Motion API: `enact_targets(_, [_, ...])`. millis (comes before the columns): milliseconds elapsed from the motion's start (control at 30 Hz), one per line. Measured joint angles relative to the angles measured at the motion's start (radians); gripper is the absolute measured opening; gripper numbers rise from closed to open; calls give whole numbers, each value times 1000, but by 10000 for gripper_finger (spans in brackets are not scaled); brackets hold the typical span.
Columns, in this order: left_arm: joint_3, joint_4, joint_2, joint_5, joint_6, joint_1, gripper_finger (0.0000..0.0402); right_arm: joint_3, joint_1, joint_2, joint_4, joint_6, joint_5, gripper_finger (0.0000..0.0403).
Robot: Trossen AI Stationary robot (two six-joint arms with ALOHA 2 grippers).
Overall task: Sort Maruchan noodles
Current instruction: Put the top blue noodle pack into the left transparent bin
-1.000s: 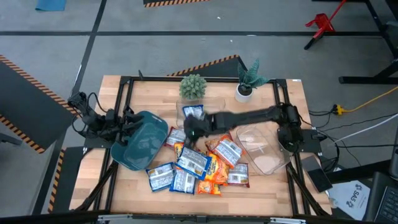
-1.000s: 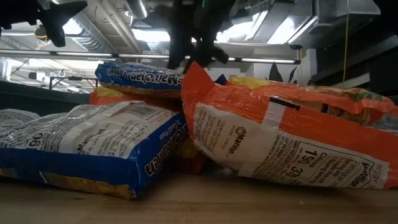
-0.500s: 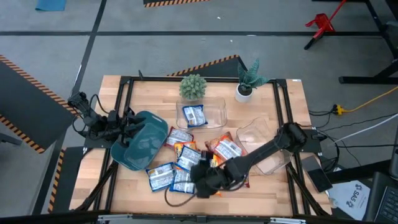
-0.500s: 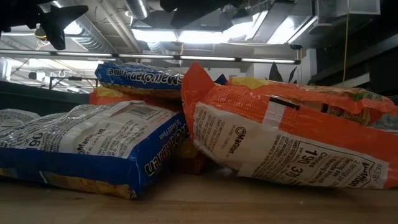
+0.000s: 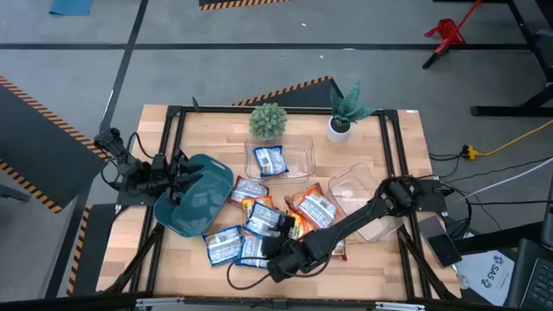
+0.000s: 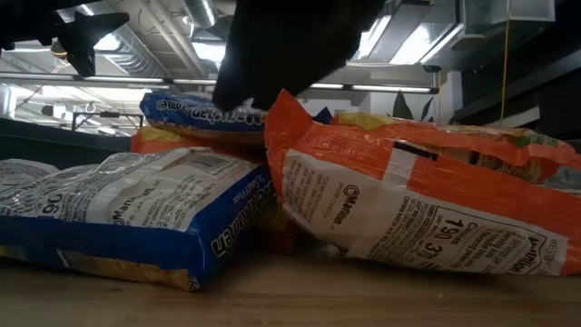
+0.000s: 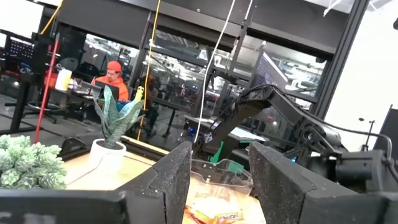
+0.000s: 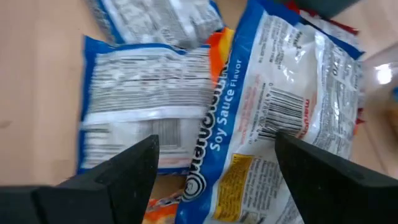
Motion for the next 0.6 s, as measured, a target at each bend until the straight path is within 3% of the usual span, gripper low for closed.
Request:
enact_targets(333, [0, -11, 0, 4, -23, 0, 157, 0, -1, 35, -102, 54, 135, 305])
enact_targets(600, [0, -24, 0, 1, -23, -1, 157, 0, -1, 35, -178, 129, 168, 214])
